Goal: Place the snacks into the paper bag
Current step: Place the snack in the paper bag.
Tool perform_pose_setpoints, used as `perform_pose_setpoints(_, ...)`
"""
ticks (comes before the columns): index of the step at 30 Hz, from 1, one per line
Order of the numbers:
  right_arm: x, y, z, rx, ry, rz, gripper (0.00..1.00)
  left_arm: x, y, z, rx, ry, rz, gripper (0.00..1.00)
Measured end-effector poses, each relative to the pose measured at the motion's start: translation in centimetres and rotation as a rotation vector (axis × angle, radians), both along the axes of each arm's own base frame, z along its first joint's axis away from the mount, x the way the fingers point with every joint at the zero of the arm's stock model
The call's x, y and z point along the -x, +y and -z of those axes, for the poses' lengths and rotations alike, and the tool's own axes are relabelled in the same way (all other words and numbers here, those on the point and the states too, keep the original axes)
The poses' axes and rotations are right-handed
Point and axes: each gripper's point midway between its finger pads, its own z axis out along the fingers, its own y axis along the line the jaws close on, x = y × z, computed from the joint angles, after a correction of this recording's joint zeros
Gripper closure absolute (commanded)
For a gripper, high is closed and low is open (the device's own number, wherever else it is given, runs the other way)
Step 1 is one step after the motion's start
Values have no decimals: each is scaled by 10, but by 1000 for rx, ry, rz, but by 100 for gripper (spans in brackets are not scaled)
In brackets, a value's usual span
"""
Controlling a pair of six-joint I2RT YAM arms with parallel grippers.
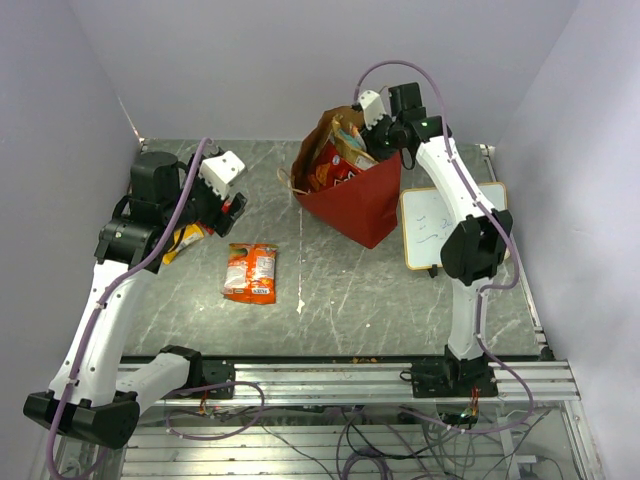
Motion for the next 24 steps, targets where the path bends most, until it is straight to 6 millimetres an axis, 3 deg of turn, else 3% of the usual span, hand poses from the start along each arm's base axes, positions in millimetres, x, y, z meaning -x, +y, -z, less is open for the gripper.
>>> perform_pose_setpoints(8,-3,2,-12,-10,-17,-3,43,0,0,1,0,3,2,15)
perform_pose_setpoints(15,-2,0,-20,-9,-36,2,31,-2,0,3,1,3,-1,11)
perform_pose_setpoints(18,1,-1,-36,-19,-64,5,29,-5,1,5,3,6,-17,7)
perform_pose_setpoints(24,16,-3,-92,-68,-169,3,26,-12,7,12,11,30,-80,1)
